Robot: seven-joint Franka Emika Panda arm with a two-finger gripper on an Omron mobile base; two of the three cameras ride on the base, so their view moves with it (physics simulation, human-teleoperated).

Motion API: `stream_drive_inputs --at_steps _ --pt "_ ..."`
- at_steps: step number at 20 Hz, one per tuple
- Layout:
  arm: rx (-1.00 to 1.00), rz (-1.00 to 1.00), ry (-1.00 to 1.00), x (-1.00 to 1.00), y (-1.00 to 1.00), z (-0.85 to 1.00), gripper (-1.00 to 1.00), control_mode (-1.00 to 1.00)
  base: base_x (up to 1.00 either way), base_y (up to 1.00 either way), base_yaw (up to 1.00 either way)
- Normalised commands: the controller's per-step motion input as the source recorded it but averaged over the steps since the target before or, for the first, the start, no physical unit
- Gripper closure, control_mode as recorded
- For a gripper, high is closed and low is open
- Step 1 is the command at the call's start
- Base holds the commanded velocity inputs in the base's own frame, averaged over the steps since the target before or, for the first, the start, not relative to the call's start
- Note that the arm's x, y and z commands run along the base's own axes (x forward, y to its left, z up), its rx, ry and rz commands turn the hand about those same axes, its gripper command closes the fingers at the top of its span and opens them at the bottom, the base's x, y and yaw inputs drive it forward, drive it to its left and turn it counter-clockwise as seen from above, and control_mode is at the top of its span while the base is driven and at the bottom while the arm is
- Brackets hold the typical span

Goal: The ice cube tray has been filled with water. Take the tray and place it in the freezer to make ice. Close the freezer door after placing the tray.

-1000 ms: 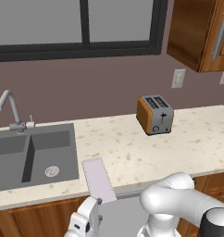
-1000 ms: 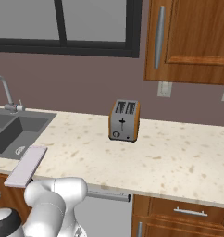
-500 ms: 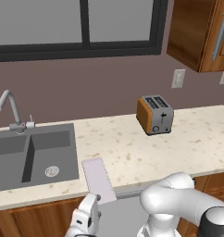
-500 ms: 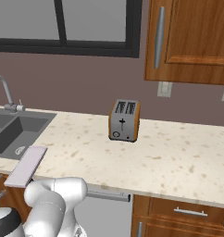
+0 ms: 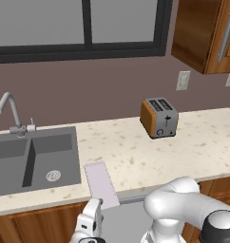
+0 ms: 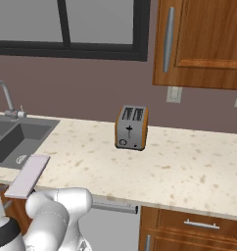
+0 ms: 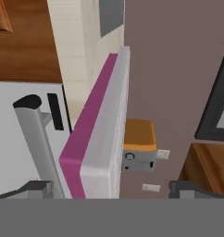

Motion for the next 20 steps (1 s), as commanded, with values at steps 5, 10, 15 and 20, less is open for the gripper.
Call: stream_drive_inputs --at_steps 5,10,15,20 --pt "0.00 0.03 -0.08 0.19 0.00 -0.14 -1.00 -1.00 0.00 0.00 0.00" --pt "0.00 0.04 -0.14 0.13 0.00 -0.27 -1.00 -1.00 0.00 0.00 0.00" --pt "0.00 0.03 -0.13 0.08 0.00 -0.13 -1.00 -1.00 0.00 0.00 0.00" --pt "0.00 0.00 -0.06 0.02 0.00 0.00 -1.00 -1.00 0.00 0.00 0.00"
